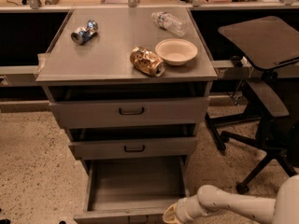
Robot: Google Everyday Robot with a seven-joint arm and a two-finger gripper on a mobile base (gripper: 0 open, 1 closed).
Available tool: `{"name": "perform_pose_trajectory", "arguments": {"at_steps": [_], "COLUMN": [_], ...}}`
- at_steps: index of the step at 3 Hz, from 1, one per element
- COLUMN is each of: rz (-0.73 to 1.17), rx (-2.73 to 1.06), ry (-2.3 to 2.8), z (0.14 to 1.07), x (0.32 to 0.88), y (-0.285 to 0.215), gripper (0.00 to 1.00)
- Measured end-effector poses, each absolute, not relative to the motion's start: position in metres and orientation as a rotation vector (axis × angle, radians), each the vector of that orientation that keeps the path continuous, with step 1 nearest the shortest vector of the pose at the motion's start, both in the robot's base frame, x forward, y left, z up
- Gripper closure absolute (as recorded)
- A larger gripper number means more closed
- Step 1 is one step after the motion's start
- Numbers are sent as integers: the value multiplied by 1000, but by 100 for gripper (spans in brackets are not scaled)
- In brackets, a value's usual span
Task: Close bottom drawer
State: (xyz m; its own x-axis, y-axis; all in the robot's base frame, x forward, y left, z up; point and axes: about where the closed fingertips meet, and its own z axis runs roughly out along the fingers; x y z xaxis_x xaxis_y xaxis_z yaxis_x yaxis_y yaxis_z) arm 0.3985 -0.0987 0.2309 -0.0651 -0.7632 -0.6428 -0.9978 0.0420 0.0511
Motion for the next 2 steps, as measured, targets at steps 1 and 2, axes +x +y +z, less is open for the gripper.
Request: {"name": "perform_pose_trajectory", "arguments": {"at_steps": [1,2], "rz": [697,701], "rx": [-1791,-1806], "ry": [1912,1950], "z": [220,193], "x": [387,381], "y": [-95,-94], "gripper": [100,100]}}
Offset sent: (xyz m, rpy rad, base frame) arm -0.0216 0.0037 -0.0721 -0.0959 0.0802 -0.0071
